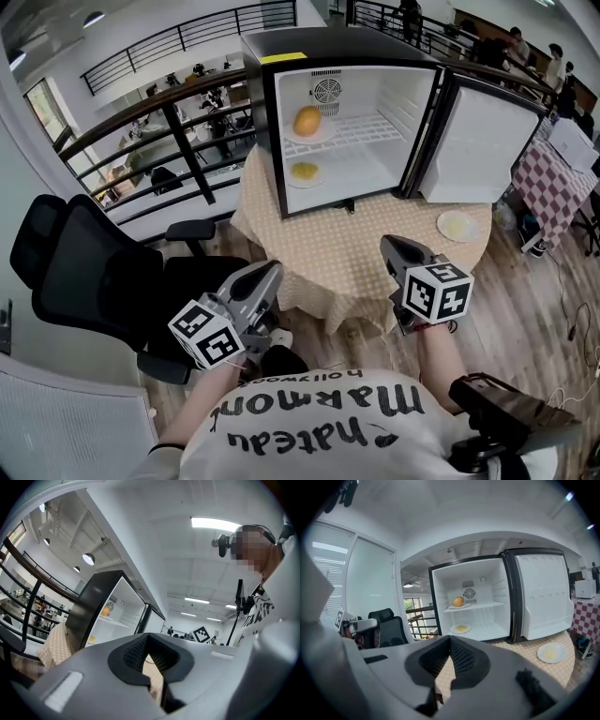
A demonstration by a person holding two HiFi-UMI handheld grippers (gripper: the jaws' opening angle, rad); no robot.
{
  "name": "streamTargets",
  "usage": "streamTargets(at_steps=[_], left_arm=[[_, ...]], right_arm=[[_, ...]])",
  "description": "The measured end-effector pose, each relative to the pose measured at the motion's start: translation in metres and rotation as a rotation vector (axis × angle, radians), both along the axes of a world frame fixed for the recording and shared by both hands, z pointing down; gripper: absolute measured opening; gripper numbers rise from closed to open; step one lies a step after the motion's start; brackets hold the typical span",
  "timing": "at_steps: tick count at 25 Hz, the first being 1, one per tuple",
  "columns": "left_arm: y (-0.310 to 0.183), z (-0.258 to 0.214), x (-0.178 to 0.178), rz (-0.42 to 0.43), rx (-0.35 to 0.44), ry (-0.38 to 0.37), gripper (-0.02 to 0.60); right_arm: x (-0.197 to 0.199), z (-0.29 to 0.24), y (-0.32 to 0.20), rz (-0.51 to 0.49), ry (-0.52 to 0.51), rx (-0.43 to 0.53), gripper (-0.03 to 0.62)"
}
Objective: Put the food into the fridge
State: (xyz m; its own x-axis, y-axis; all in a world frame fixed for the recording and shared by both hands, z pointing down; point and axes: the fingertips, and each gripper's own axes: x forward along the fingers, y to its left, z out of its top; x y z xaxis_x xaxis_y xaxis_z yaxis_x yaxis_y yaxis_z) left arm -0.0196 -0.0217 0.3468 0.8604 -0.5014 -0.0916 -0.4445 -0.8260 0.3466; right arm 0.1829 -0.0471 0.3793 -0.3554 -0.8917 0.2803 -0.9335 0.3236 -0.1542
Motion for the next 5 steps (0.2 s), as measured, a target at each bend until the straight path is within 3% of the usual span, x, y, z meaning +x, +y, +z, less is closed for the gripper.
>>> streamTargets(at_steps=[5], left_arm=[[-0.0061, 0.0047, -0.0011, 0.012, 0.007, -0.012, 0.008]], right_arm=[[0.0008, 0.0043, -0.0058, 0.012, -0.001, -0.004, 0.014]])
